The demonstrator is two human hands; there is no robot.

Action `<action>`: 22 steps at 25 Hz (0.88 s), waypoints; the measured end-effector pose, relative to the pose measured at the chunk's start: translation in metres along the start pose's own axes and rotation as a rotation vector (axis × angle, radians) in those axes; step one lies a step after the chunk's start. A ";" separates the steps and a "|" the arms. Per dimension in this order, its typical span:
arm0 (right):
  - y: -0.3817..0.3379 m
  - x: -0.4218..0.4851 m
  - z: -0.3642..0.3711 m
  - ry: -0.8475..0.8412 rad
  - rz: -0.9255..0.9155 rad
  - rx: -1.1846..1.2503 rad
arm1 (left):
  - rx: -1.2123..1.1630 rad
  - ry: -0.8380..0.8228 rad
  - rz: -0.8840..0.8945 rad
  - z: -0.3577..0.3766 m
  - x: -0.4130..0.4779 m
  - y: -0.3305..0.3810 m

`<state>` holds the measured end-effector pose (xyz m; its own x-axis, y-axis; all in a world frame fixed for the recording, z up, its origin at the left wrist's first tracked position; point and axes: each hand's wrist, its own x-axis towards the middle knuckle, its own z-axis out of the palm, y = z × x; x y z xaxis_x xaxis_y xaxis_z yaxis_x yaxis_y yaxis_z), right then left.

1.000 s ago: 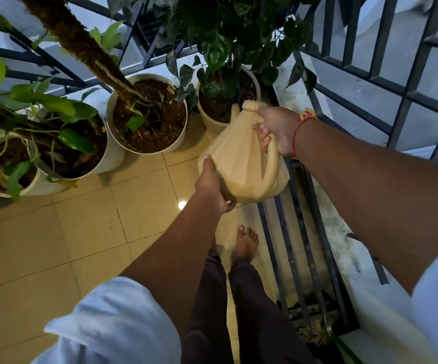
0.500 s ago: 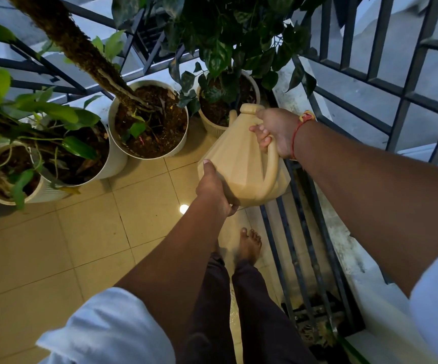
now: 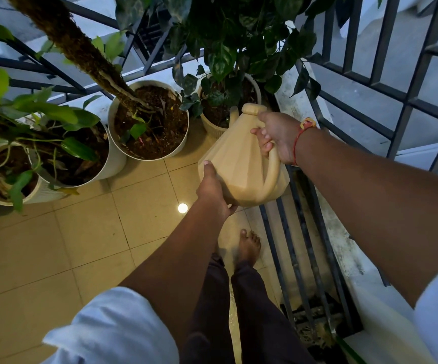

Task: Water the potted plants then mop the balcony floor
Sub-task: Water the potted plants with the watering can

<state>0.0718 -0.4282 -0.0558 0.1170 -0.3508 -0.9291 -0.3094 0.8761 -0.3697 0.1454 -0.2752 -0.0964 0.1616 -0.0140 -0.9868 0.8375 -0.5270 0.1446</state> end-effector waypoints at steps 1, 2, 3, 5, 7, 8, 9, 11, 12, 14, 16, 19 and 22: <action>0.001 0.000 0.001 -0.001 0.003 0.004 | -0.003 0.003 0.002 -0.001 0.001 0.001; 0.003 0.001 0.001 -0.003 0.006 0.008 | -0.006 0.006 0.002 -0.003 0.002 0.002; 0.005 0.001 0.001 -0.004 0.006 0.012 | -0.004 0.008 0.001 -0.004 0.003 0.002; 0.007 0.002 0.001 -0.002 0.006 0.015 | -0.002 0.010 0.001 -0.006 0.004 0.002; 0.010 0.004 0.001 0.002 0.010 0.017 | -0.002 0.011 -0.002 -0.007 0.006 0.001; 0.011 0.005 0.001 0.005 0.011 0.015 | -0.001 0.010 -0.005 -0.007 0.007 0.000; 0.012 0.006 0.001 0.010 0.011 0.011 | 0.001 0.009 -0.008 -0.007 0.008 -0.001; 0.014 0.006 0.001 0.016 0.012 0.010 | 0.003 0.003 -0.006 -0.008 0.009 -0.002; 0.015 0.006 0.001 0.020 0.010 0.011 | 0.002 -0.001 -0.006 -0.008 0.010 -0.002; 0.017 0.006 0.000 0.024 0.006 0.014 | -0.003 -0.007 -0.005 -0.008 0.011 -0.004; 0.019 0.005 -0.003 0.021 -0.003 0.011 | 0.001 -0.021 0.002 -0.008 0.012 -0.007; 0.024 0.005 -0.008 0.030 -0.047 0.003 | -0.014 -0.035 0.017 -0.007 0.013 -0.010; 0.031 0.005 -0.013 0.043 -0.090 -0.006 | -0.021 -0.046 0.042 -0.007 0.015 -0.013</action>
<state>0.0502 -0.4072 -0.0719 0.1043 -0.4418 -0.8910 -0.3051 0.8385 -0.4515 0.1404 -0.2627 -0.1124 0.1731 -0.0751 -0.9820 0.8413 -0.5071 0.1871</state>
